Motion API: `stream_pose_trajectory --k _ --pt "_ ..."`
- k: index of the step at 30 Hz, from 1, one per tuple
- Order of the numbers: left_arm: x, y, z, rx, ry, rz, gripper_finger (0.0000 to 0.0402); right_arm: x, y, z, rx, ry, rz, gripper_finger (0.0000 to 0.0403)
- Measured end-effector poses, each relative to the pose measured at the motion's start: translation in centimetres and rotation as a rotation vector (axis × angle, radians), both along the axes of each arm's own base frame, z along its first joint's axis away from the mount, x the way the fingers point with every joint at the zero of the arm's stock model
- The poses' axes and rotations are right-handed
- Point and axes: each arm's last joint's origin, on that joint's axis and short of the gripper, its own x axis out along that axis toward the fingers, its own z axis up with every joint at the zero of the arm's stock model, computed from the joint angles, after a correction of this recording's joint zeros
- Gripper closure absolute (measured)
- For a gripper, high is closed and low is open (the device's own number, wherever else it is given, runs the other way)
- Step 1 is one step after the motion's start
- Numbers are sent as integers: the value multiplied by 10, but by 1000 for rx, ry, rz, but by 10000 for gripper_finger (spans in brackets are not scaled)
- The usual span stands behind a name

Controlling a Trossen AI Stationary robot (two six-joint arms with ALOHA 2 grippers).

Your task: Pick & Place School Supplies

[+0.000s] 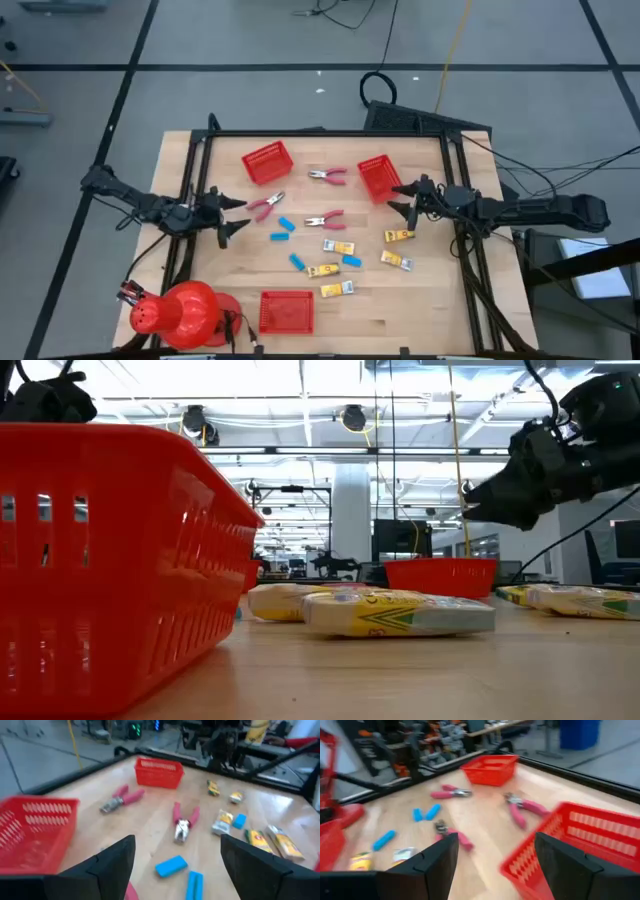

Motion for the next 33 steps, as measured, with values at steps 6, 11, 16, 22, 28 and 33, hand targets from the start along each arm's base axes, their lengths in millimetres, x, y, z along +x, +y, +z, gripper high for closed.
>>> stream_pose_trajectory --k 6,11,16,22,28,33 --pt "3 3 2 113 13 60 108 8 1 5 -106 -49 19 149" --pt "5 7 7 131 -29 111 108 11 -2 13 -222 -109 7 149" --pt "6 7 7 80 -42 97 108 12 -2 19 -291 -164 6 149" --pt "5 7 6 133 -19 85 108 12 2 22 -280 -202 48 149" --pt "5 6 4 123 -2 65 108 12 2 20 -265 -177 51 149" --pt "5 6 4 123 -2 65 108 12 2 18 -259 -165 52 149"
